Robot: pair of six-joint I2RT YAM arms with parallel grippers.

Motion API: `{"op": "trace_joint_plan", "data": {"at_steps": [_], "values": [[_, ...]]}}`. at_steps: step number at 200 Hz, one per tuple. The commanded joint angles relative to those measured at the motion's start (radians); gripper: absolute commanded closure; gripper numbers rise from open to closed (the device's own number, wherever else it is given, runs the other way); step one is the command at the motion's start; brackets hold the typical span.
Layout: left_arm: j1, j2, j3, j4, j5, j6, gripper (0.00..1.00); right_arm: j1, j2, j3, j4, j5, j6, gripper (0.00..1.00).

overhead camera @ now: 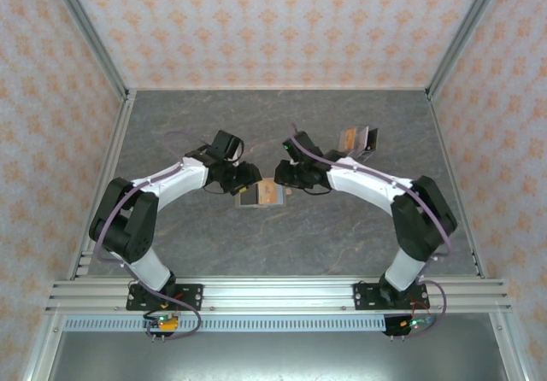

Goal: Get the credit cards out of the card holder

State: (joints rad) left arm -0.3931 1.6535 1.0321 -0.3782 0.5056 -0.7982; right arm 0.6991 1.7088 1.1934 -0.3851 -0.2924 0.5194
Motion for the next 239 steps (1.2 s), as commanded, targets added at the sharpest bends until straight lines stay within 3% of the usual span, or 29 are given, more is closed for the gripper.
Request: {"op": "trace_joint_plan", "data": {"at_steps": [1,94,239], "values": [[0.008,-0.001,-0.003,0.028,-0.036,-0.014,0.55,0.014,0.059,0.051,-0.046,0.032,0.006,0.71],[0.008,0.088,0.023,0.067,0.022,0.011,0.67,0.013,0.252,0.138,-0.063,0.017,-0.01,0.84],[0.007,0.157,0.013,0.15,0.113,0.019,0.65,0.01,0.302,0.109,-0.071,0.045,-0.007,0.81]]}}
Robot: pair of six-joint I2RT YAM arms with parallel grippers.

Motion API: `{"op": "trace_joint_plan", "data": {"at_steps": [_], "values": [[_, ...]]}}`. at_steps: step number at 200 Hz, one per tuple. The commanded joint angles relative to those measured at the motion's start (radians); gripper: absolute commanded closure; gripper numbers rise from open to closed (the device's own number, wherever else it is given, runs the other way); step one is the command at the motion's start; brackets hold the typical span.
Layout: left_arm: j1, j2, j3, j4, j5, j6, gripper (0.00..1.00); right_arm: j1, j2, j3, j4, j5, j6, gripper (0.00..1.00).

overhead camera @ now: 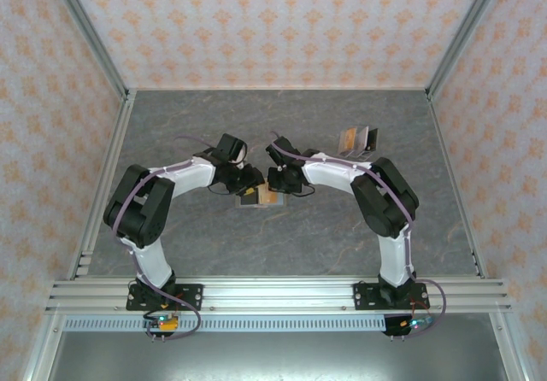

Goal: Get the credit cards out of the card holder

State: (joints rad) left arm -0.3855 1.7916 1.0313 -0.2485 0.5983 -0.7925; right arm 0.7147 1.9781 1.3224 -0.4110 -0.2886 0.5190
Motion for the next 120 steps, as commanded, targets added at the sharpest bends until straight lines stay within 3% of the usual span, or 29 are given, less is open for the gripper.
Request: {"op": "trace_joint_plan", "data": {"at_steps": [1,49,120], "values": [[0.0,0.02,0.013,0.021,0.02,0.013,0.65,-0.006,0.034,-0.02,-0.045,0.04,-0.007,0.81],[-0.004,0.041,0.016,0.036,0.048,0.048,0.62,-0.007,0.036,-0.028,-0.039,0.032,-0.001,0.81],[0.0,0.056,0.003,0.113,0.137,0.074,0.65,-0.017,0.036,-0.046,-0.016,-0.014,0.013,0.82]]}}
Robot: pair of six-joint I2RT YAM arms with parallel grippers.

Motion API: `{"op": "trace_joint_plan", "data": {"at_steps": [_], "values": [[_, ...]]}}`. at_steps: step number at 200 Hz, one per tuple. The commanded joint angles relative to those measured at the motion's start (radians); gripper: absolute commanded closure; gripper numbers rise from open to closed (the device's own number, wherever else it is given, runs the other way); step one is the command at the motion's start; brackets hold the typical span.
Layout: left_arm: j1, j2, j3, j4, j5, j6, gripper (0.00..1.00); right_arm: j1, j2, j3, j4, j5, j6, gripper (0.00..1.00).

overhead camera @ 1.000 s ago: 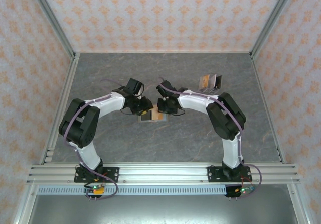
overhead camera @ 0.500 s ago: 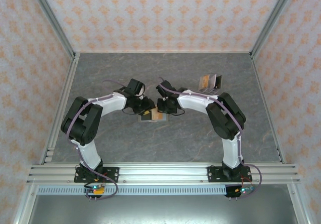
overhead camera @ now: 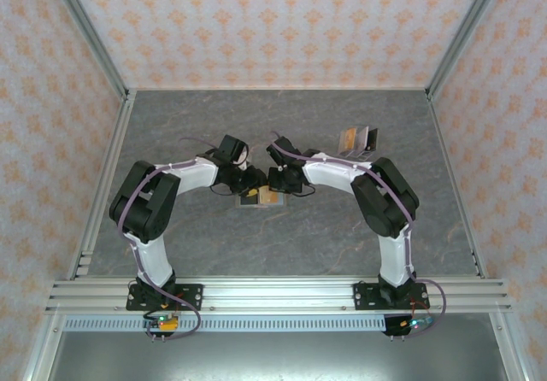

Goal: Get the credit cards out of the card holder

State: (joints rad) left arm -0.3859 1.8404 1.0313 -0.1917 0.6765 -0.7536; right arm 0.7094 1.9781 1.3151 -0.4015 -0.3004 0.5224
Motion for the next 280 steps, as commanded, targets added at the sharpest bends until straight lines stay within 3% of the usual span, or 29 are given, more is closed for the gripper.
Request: {"op": "trace_joint_plan", "data": {"at_steps": [1,108,280], "values": [[0.002,0.007,0.002,0.057,0.06,0.035,0.65,-0.011,0.036,-0.039,-0.025,-0.002,0.011,0.82],[0.026,-0.041,-0.061,0.172,0.132,0.016,0.82,-0.018,0.051,-0.042,-0.041,0.013,0.018,0.84],[0.068,-0.115,-0.114,0.034,0.092,0.117,0.92,-0.02,0.052,-0.034,-0.096,0.071,0.015,0.85]]}}
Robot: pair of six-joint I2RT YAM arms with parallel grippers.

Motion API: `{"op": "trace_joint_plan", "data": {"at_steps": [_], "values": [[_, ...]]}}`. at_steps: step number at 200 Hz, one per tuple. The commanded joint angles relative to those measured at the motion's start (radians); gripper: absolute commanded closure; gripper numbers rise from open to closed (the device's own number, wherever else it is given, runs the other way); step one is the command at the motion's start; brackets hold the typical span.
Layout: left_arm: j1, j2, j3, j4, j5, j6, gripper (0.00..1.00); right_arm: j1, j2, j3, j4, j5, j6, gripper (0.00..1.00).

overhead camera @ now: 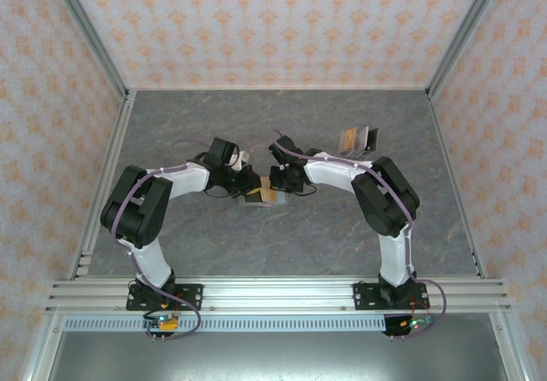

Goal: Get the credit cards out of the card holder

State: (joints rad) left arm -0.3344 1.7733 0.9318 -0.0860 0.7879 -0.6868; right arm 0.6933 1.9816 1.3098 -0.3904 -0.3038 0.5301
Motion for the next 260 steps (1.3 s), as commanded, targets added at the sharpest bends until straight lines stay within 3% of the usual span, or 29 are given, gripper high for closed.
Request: {"op": "trace_joint_plan", "data": {"at_steps": [1,38,83,118,157,185,228,260], "values": [[0.017,-0.049,-0.014,-0.074,-0.021,0.053,0.92,-0.004,0.048,-0.028,-0.107,0.073,0.007,0.85],[0.042,-0.133,-0.026,-0.141,-0.093,0.105,0.97,-0.011,-0.01,0.004,-0.071,-0.022,-0.033,0.81],[0.087,-0.273,-0.002,-0.191,-0.147,0.116,0.97,-0.06,-0.18,0.024,-0.023,-0.099,-0.048,0.64],[0.082,-0.348,-0.005,-0.102,-0.079,0.015,0.98,-0.095,-0.316,-0.035,0.034,-0.135,-0.046,0.45],[0.032,-0.389,0.018,0.011,-0.003,-0.085,0.97,-0.138,-0.421,-0.132,0.172,-0.324,-0.076,0.27],[-0.001,-0.389,0.061,0.038,0.05,-0.092,0.97,-0.178,-0.422,-0.161,0.284,-0.512,-0.061,0.26],[-0.013,-0.382,0.063,0.186,0.132,-0.211,0.97,-0.244,-0.42,-0.202,0.418,-0.669,0.015,0.26],[-0.021,-0.38,0.072,0.183,0.114,-0.22,0.97,-0.247,-0.444,-0.232,0.519,-0.714,0.073,0.37]]}}
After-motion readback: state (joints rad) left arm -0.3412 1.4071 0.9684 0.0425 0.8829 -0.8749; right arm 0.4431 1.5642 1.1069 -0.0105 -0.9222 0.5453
